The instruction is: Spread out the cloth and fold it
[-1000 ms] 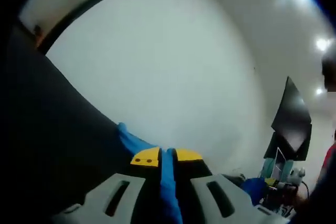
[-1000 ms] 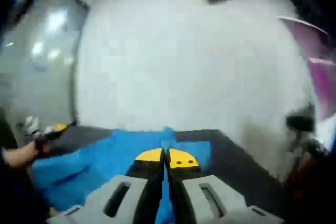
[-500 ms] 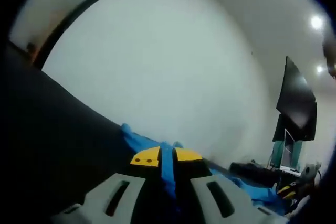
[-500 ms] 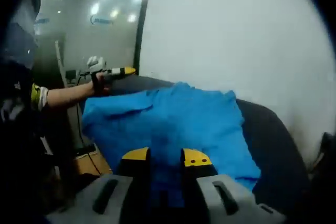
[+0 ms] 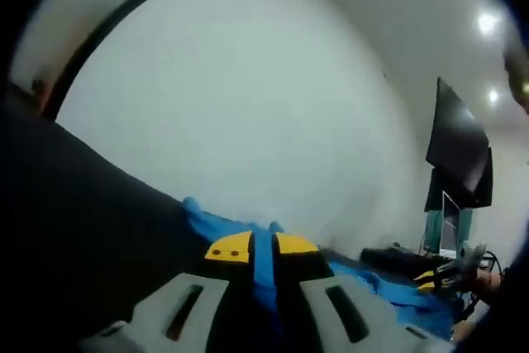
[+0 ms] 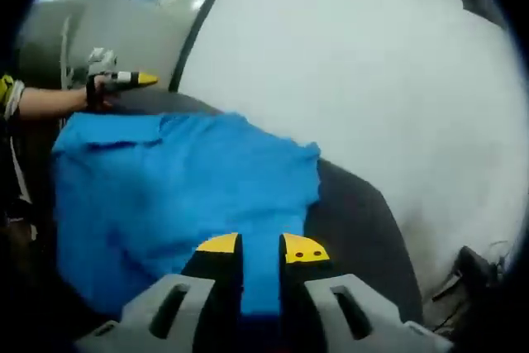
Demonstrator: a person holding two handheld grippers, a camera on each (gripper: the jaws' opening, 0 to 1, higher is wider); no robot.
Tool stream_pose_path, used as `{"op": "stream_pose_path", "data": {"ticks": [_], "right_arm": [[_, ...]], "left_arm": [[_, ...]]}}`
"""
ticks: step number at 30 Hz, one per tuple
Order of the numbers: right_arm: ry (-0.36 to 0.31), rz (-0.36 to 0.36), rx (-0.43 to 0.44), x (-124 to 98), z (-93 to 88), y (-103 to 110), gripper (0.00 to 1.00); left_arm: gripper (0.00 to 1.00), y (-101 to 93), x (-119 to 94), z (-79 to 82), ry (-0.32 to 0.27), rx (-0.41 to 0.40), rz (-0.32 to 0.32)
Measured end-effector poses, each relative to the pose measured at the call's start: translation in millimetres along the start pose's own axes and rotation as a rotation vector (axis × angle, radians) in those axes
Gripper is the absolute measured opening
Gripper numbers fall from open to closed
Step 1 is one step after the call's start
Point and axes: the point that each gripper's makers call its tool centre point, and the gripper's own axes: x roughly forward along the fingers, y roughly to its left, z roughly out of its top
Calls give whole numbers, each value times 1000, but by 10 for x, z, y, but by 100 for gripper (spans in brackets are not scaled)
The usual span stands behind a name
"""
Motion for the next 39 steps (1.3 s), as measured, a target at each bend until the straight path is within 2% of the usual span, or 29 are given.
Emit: {"op": "stream_pose_path", "data": {"ticks": [2, 3, 6, 8, 10, 11, 12, 14, 16, 18, 20, 22, 23, 25, 27, 28, 29, 30, 31, 32, 33, 34, 35, 36, 37, 39], "right_arm": [[-83, -55, 11, -108, 123, -140, 15], [-107, -63, 60, -147, 177, -202, 15], [-167, -7, 214, -229, 323, -282, 15], [-171, 3, 229, -257, 321, -319, 15], [-171, 3, 205, -283, 286, -338, 15], [-169, 1, 198, -288, 244, -351, 15], [-166, 1, 197, -287, 213, -350, 15], [-171, 0, 198, -274, 180, -338, 15], [-173, -24, 163, -253, 190, -342, 15], [-193, -32, 152, -245, 222, -325, 15], [-233, -19, 206, -236, 264, -300, 15], [-234, 2, 249, -217, 239, -278, 15], [-231, -1, 247, -210, 225, -287, 15], [-237, -3, 244, -198, 219, -283, 15], [-249, 8, 250, -171, 231, -270, 15], [-255, 15, 260, -161, 237, -263, 15], [-263, 22, 279, -150, 246, -255, 15], [-265, 25, 287, -143, 247, -254, 15], [-267, 25, 289, -144, 249, -254, 15], [-270, 25, 288, -148, 254, -255, 15], [-276, 29, 284, -159, 261, -256, 15], [-284, 36, 288, -170, 269, -254, 15], [-288, 41, 292, -174, 273, -249, 15], [-291, 43, 290, -176, 274, -245, 15], [-295, 45, 287, -177, 273, -241, 15], [-296, 48, 280, -175, 268, -231, 15]], "left_arm": [[13, -12, 4, -35, 18, 39, 10], [13, -35, 10, -55, 27, 57, 8], [13, -55, 21, -106, 55, 78, 13], [13, 7, -13, -160, 102, 85, 64], [14, -16, -95, -258, 204, 111, 87], [14, -51, -166, -322, 273, 131, 90], [15, -49, -271, -425, 373, 150, 115], [15, -145, -465, -535, 506, 176, 91], [15, -249, -697, -575, 590, 174, 79], [21, -360, -925, -585, 644, 156, 82], [29, -486, -1103, -583, 658, 136, 78], [30, -646, -1272, -633, 660, 81, 82], [33, -687, -1322, -672, 662, 79, 91], [38, -729, -1359, -789, 656, 75, 124], [38, -685, -1390, -967, 682, 102, 206], [33, -658, -1313, -875, 592, 248, 222], [16, -603, -1398, -915, 637, 338, 283], [7, -642, -1385, -889, 620, 348, 295], [0, -668, -1428, -870, 635, 315, 319], [0, -662, -1463, -805, 626, 329, 340], [0, -613, -1491, -665, 584, 356, 373], [0, -601, -1545, -556, 556, 348, 397], [0, -591, -1618, -485, 549, 314, 422], [0, -607, -1667, -410, 517, 281, 441], [0, -620, -1708, -370, 507, 266, 453], [0, -646, -1782, -384, 526, 283, 478]]}}
